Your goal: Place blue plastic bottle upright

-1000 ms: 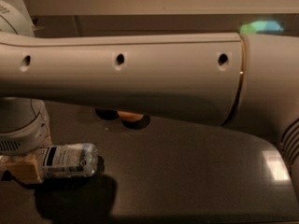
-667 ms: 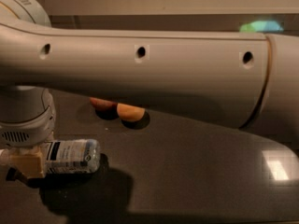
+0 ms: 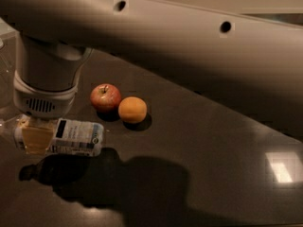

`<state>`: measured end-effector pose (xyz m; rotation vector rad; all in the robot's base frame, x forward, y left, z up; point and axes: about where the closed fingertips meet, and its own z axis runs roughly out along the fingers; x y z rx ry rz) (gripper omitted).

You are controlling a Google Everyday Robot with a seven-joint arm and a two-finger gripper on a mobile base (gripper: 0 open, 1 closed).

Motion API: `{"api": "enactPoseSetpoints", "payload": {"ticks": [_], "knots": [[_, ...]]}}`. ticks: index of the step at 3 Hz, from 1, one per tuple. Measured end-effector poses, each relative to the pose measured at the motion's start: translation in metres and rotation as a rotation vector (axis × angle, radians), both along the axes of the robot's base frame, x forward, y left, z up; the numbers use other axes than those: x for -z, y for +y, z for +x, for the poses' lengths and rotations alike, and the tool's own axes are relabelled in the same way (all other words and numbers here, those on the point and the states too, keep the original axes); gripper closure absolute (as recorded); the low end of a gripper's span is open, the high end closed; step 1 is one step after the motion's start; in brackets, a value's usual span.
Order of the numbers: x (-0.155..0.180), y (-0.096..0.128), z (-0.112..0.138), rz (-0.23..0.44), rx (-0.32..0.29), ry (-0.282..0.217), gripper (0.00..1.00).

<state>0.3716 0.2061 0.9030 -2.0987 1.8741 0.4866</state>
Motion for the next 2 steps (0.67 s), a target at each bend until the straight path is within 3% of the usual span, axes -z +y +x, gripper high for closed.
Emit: {"api": "enactPoseSetpoints", "payload": {"ticks": [2], "knots": [[-0.037, -0.01, 0.009, 0.318, -0.021, -0.03, 1.0]]}}
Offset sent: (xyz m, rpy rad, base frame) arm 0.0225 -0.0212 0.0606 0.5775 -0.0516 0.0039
